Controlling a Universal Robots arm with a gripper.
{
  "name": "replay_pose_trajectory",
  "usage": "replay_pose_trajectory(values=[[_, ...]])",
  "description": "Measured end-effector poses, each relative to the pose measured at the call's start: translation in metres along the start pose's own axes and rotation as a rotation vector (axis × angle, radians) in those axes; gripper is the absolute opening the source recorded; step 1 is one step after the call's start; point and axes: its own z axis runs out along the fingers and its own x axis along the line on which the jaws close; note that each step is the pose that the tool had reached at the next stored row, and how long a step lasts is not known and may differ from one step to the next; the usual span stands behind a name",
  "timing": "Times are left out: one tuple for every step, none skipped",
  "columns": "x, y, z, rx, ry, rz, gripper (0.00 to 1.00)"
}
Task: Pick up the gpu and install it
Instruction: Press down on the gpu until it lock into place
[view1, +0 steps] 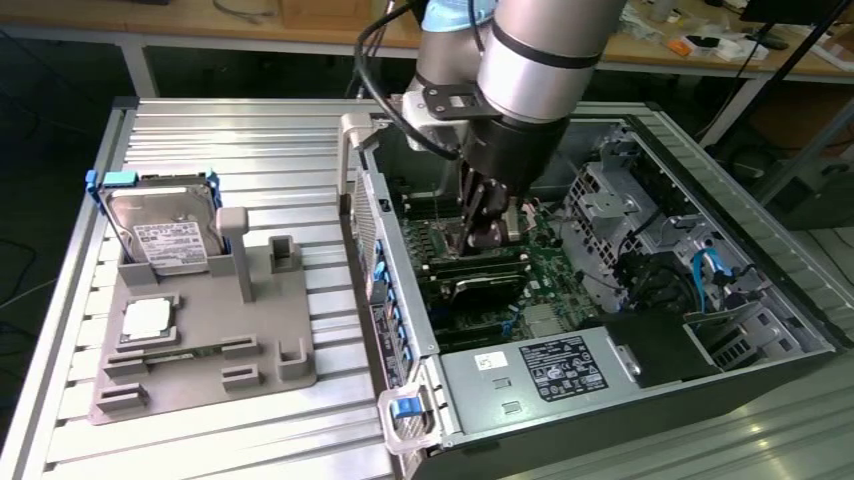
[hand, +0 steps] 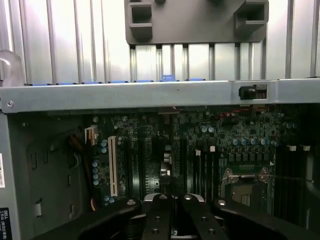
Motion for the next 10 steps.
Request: replay_pose_trajectory(values=[[0.000, -0.0028, 0.0000, -0.0177, 0.0000, 0.000, 0.11], [0.000, -0.0054, 0.0001, -0.0386, -0.0002, 0.000, 0.11], [0.000, -0.0071, 0.0001, -0.0538, -0.0008, 0.000, 0.11], [0.000, -0.0096, 0.0001, -0.0772, -0.0016, 0.001, 0.11], [0.000, -0.0112, 0.0001, -0.0947, -0.0020, 0.001, 0.11], [0.000, -0.0129, 0.0001, -0.1137, -0.0027, 0.001, 0.11], [0.000, -0.0143, 0.0001, -0.1307, -0.0032, 0.001, 0.11], [0.000, -0.0159, 0.0001, -0.1503, -0.0035, 0.001, 0.11], [0.000, -0.0174, 0.0001, -0.1679, -0.0041, 0.001, 0.11], [0.000, -0.0188, 0.0001, -0.1846, -0.0045, 0.001, 0.11]])
